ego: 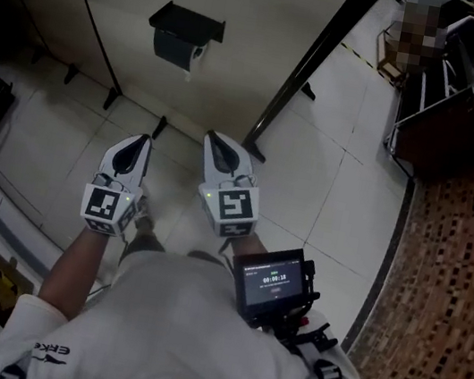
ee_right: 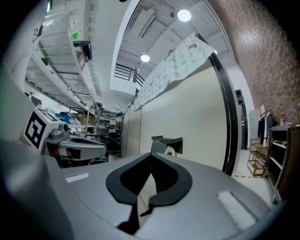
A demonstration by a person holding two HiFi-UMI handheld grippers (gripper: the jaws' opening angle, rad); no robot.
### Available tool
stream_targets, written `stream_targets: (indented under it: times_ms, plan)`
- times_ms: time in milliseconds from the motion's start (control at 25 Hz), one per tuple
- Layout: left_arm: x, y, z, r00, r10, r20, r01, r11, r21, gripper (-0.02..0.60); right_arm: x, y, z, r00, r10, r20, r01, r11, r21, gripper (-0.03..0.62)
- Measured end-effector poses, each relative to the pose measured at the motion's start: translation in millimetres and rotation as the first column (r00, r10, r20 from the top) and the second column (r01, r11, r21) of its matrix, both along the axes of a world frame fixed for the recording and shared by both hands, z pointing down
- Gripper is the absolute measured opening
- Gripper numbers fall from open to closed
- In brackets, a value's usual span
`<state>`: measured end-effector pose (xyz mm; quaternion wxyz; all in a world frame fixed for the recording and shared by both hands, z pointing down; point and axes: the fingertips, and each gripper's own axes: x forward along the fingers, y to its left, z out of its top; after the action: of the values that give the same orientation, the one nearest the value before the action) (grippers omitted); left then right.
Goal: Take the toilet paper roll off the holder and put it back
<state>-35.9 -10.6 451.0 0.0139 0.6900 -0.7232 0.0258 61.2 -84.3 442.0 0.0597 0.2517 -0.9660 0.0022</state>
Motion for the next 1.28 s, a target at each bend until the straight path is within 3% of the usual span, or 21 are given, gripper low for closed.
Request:
stream_targets:
  times_ms: [240, 480, 680, 880, 1280]
  plan:
    - [36, 32, -4, 1.000, 0.002, -0.015, -0.002, 1.000, -0.002, 0.002, 23, 39, -9, 0.999, -0.043, 0.013, 0.043, 0.999, -0.013, 0.014]
    - [50, 51, -19, 0.999, 0.044, -0.013, -0.044, 0.999, 0.025, 0.002, 27, 66, -26, 0.999, -0.038, 0.034, 0.038, 0.999, 0.005, 0.014]
    - [46, 69, -34, 0.998, 0.064, 0.003, -0.064, 0.997, 0.046, 0.002, 27, 81, -34, 0.999, -0.005, 0.034, 0.005, 1.000, 0.009, 0.014]
    - [37, 94, -32, 0.998, 0.061, -0.034, -0.060, 0.997, 0.045, 0.002, 29, 102, -38, 0.999, 0.027, 0.026, -0.028, 0.999, 0.036, 0.014]
    - [31, 114, -51, 0.997, 0.035, -0.073, -0.026, 0.992, 0.123, 0.002, 46, 122, -51, 0.993, 0.106, 0.052, -0.109, 0.991, 0.079, 0.014]
